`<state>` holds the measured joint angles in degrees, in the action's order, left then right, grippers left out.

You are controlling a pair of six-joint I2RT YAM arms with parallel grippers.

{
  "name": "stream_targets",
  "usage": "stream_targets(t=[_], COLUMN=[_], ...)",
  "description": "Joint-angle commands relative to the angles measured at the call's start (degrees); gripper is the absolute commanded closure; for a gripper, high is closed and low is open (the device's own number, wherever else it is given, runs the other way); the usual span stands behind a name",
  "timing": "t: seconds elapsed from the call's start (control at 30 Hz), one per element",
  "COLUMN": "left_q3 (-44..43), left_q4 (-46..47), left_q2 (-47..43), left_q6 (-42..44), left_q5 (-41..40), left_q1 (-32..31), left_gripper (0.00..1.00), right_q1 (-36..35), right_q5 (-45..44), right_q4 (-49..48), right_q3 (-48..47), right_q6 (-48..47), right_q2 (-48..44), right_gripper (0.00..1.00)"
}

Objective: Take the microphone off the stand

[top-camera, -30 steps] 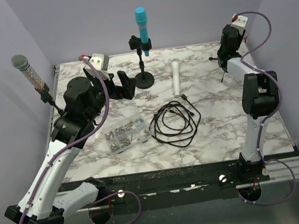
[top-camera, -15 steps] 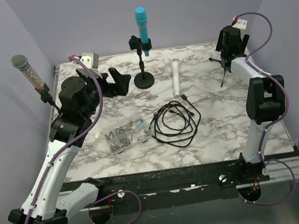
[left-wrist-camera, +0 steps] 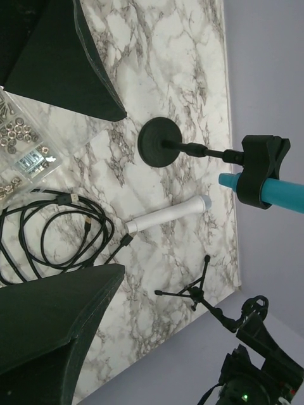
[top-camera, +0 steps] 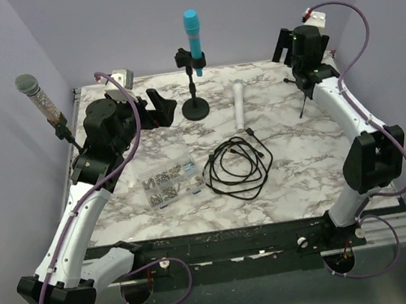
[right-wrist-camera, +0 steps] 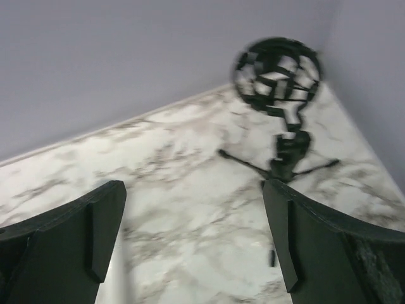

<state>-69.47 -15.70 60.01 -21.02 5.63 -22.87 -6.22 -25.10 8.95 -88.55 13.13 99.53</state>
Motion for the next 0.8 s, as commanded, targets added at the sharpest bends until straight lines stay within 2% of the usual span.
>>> stream_targets(t=[0.0,0.2,0.33,0.47,0.57,0.77], left_q3=[0.2,0.7,0.6,0.7,0.6,0.7], left_q4=[2.1,3.2,3.5,3.6,3.5,4.1], left_q2=[0.8,1.4,2.8,3.9,4.4,4.5], left_q6=[-2.9,-4.2,-4.7,-4.7,-4.8,-5.6], left_q5=[5.3,8.6,10.8,11.6,11.9,13.2], left_q1=[1.9,3.4,3.9,4.0,4.1,5.2], left_gripper=[0.01,0.01,0.01,0.01,0.01,0.01], right_q1=[-8.7,-20.0,-25.5,-30.3,-32.9,-36.3], right_q5=[8.1,11.8,11.5,5.6,-4.3,-17.0], right_q4=[-2.1,-11.0,-17.8,-20.7,-21.0,-24.7], right_q3=[0.4,-0.6,-1.9,-6.2,-11.0,-18.6], right_q6=[1.2,2.7,0.6,-3.1,-3.3,-8.4], right_q2=[-3.9,-4.5,-2.6,1.8,5.8,13.2], right_gripper=[0.00,0.00,0.00,0.02,0.09,0.12])
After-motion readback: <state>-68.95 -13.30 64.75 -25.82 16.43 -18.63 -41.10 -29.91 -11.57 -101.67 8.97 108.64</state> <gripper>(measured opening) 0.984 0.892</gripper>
